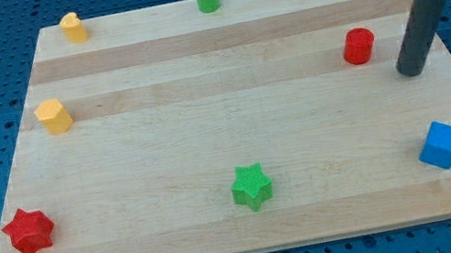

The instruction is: Move the red circle to the center

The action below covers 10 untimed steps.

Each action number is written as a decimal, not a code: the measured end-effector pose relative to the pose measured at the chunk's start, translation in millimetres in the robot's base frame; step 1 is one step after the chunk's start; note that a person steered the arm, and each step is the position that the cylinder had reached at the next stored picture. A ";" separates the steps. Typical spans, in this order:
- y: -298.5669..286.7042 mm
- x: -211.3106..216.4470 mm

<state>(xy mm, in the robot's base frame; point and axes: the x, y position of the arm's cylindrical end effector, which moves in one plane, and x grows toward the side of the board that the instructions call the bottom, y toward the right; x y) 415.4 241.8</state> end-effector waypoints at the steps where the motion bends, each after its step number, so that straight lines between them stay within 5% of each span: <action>1: -14.2 -50.1; 3: -127.5 -72.3; 5: -20.8 -85.8; 6: -5.8 -55.2; 9: -264.5 -37.5; 10: -246.9 -41.6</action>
